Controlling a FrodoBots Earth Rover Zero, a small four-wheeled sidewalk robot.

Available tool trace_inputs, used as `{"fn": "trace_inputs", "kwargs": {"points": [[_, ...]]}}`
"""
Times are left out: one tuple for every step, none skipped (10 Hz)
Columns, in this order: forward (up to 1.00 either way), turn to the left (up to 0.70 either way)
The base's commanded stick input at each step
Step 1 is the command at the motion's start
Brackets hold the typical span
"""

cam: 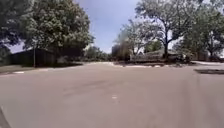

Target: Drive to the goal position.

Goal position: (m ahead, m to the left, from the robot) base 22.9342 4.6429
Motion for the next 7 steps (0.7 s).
{"fn": "trace_inputs", "kwargs": {"points": [[0.70,0.00],[0.70,0.00],[0.70,0.00],[0.70,0.00],[0.70,0.00],[0.70,0.00],[0.70,0.00]]}}
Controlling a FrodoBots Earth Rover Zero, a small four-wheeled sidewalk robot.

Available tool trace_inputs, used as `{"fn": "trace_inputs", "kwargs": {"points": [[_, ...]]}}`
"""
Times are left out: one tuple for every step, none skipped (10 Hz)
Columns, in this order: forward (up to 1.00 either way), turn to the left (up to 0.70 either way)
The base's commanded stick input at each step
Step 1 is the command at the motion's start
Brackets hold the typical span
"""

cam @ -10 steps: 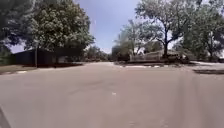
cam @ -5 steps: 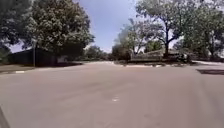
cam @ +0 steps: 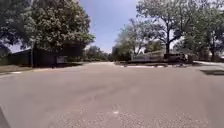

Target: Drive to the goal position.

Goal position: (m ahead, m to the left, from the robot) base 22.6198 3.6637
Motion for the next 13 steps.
{"fn": "trace_inputs", "kwargs": {"points": [[0.70,0.00],[0.70,0.00],[0.70,0.00],[0.70,0.00],[0.70,0.00],[0.70,0.00],[0.70,0.00],[0.70,0.00],[0.70,0.00],[0.70,0.00],[0.70,0.00],[0.70,0.00],[0.70,0.00]]}}
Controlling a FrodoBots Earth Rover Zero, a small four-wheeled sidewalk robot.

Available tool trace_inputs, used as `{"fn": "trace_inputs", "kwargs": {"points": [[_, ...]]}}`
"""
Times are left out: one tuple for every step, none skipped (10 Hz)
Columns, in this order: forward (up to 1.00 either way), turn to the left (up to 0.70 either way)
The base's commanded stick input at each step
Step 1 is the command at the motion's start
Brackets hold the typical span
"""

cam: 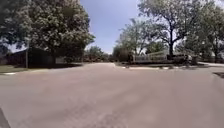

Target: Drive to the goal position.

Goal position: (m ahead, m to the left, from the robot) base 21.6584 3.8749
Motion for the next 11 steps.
{"fn": "trace_inputs", "kwargs": {"points": [[0.70,0.00],[0.70,0.00],[0.70,0.00],[0.70,0.00],[0.70,0.00],[0.70,0.00],[0.70,0.00],[0.70,0.00],[0.70,0.00],[0.70,0.00],[0.70,0.00]]}}
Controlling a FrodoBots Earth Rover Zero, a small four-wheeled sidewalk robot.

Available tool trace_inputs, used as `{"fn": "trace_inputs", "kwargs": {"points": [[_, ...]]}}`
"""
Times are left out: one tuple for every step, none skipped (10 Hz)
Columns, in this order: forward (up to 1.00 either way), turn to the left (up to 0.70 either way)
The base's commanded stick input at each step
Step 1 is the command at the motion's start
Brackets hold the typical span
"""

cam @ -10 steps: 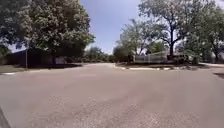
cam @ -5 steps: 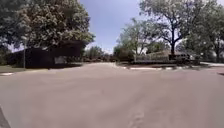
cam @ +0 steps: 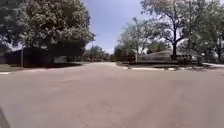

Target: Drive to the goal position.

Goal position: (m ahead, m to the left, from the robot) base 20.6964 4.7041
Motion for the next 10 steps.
{"fn": "trace_inputs", "kwargs": {"points": [[0.70,0.00],[0.70,0.00],[0.70,0.00],[0.70,0.00],[0.70,0.00],[0.70,0.00],[0.70,0.00],[0.70,0.00],[0.70,0.00],[0.70,0.00]]}}
